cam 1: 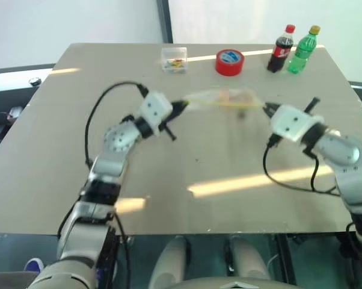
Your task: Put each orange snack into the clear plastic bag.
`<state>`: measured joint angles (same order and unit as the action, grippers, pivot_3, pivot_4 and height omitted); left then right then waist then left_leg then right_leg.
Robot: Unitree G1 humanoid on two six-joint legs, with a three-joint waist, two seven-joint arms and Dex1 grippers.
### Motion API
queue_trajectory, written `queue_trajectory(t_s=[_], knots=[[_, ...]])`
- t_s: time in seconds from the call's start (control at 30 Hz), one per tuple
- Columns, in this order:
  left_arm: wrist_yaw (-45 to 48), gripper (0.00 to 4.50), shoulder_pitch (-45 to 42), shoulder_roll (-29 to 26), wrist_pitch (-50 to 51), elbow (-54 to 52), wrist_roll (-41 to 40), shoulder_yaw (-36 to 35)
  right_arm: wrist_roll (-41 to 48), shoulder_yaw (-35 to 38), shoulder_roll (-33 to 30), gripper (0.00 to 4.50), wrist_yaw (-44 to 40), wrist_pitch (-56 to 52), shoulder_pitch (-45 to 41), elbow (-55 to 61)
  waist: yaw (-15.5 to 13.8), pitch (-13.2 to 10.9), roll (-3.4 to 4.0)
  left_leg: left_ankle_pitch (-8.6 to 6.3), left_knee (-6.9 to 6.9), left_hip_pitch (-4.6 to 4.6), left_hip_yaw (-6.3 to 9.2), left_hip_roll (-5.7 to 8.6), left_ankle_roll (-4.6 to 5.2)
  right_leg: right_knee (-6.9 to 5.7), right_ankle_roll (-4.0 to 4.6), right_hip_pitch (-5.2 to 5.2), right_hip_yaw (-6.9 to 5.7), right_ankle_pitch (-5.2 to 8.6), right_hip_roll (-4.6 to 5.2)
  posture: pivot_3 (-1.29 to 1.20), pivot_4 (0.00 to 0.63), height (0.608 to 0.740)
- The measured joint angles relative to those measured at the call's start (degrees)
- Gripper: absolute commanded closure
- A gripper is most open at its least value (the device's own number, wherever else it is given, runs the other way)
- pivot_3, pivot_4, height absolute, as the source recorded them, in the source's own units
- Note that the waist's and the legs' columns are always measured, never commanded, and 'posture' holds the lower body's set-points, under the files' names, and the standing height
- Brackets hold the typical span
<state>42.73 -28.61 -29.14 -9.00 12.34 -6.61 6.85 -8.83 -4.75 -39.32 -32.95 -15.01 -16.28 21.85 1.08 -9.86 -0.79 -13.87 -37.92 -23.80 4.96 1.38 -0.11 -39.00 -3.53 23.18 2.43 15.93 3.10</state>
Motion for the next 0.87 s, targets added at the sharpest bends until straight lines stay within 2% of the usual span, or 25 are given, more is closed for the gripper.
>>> queue_trajectory(t_s=[0.03, 0.07, 0.13, 0.17, 0.27, 0.3, 0.37, 0.4, 0.47, 0.57, 0.7, 0.87], knots=[[0.6, 4.50, 1.7, -0.5, -0.1, -0.7, 0.4, 0.6, 0.3, -0.2, 0.6, 4.45, -0.1, -0.5, 1.3, 0.1, -0.1, 0.0, 0.01, -0.12, -0.06, 0.07, 0.01, 0.00, 0.20, -0.04, 0.00, -0.07, -0.02, 0.00, -0.01, 0.00, 0.150, 0.740], [1.4, 4.00, 3.6, -1.0, 0.1, -1.6, 0.8, 0.8, 1.1, -0.5, 1.8, 4.50, -0.3, -1.5, 2.6, 0.1, -0.1, 0.0, 0.00, -0.12, -0.10, 0.08, 0.04, 0.00, 0.21, -0.11, 0.00, -0.09, -0.04, -0.01, -0.02, 0.00, 0.150, 0.740], [2.2, 3.59, 5.3, -1.7, 1.3, -3.4, 0.6, 0.7, 2.3, -0.5, 2.7, 3.77, -0.5, -2.9, 3.9, 0.2, -0.1, 0.0, 0.01, -0.12, -0.17, 0.10, 0.08, -0.01, 0.21, -0.21, 0.00, -0.11, -0.07, -0.01, -0.03, 0.00, 0.150, 0.740], [3.2, 3.18, 6.9, -2.9, 2.8, -5.6, -0.3, 0.5, 3.1, -0.2, 2.6, 3.50, -0.9, -3.7, 5.1, 0.3, -0.1, 0.0, 0.01, -0.12, -0.18, 0.13, 0.10, -0.02, 0.21, -0.22, 0.00, -0.15, -0.09, 0.00, -0.03, 0.00, 0.150, 0.740], [5.8, 1.77, 9.3, -5.1, 6.9, -9.7, -3.0, -0.7, 5.3, 1.5, 1.7, 2.11, -2.8, -5.4, 8.0, 0.4, -0.3, 0.0, 0.02, -0.12, -0.21, 0.13, 0.11, -0.02, 0.21, -0.25, 0.00, -0.15, -0.10, 0.00, -0.02, 0.00, 0.150, 0.740], [6.6, 1.16, 9.9, -5.7, 8.7, -11.3, -4.4, -1.6, 6.5, 2.6, 1.0, 1.47, -3.7, -5.9, 9.1, 1.0, -0.3, 0.0, 0.02, -0.13, -0.23, 0.13, 0.12, -0.02, 0.21, -0.25, 0.00, -0.17, -0.11, 0.00, -0.02, 0.00, 0.150, 0.740], [7.3, 0.64, 10.2, -6.1, 9.9, -12.4, -5.6, -2.3, 8.0, 4.2, 0.8, 0.90, -4.3, -6.7, 9.8, 1.6, -0.2, 0.0, 0.02, -0.13, -0.24, 0.13, 0.12, -0.02, 0.21, -0.26, 0.00, -0.17, -0.11, 0.00, -0.02, 0.00, 0.150, 0.740], [7.7, 0.15, 10.6, -6.4, 11.2, -13.3, -6.9, -2.9, 9.8, 5.8, 1.0, 0.43, -4.8, -7.7, 10.9, 2.4, -0.2, 0.0, 0.02, -0.13, -0.24, 0.12, 0.12, -0.03, 0.21, -0.25, 0.00, -0.17, -0.11, 0.00, -0.02, 0.00, 0.150, 0.740], [9.6, 0.03, 13.3, -8.3, 16.4, -16.3, -12.4, -6.7, 17.0, 12.7, 1.4, 0.13, -7.1, -11.3, 16.0, 4.8, -0.2, 0.0, 0.02, -0.13, -0.23, 0.11, 0.15, -0.09, 0.21, -0.18, 0.00, -0.20, -0.14, 0.00, -0.04, 0.00, 0.150, 0.740], [11.9, 0.03, 16.6, -11.6, 22.8, -19.2, -18.3, -11.1, 22.4, 19.8, 0.4, 0.13, -10.0, -13.9, 21.9, 5.9, -0.2, 0.0, 0.04, -0.15, -0.23, 0.16, 0.10, -0.11, 0.25, -0.10, 0.00, -0.28, -0.11, 0.00, -0.02, 0.00, 0.150, 0.740], [13.8, 0.03, 20.1, -16.9, 28.4, -20.3, -21.8, -16.9, 27.5, 31.0, -1.7, 0.13, -13.5, -14.7, 29.4, 6.9, -0.2, 0.0, 0.05, -0.18, -0.16, 0.51, 0.09, -0.15, 0.29, 0.00, 0.00, -0.70, -0.15, 0.01, -0.05, 0.00, 0.150, 0.740], [16.0, 0.03, 20.8, -19.3, 31.0, -20.4, -24.3, -20.3, 34.4, 37.0, -1.7, 0.13, -15.6, -14.8, 30.8, 9.6, -0.2, 0.0, 0.08, -0.22, 0.13, 1.43, -0.03, -0.23, 0.32, 0.20, 0.01, -1.51, -0.06, 0.06, -0.03, 0.00, 0.150, 0.740]])
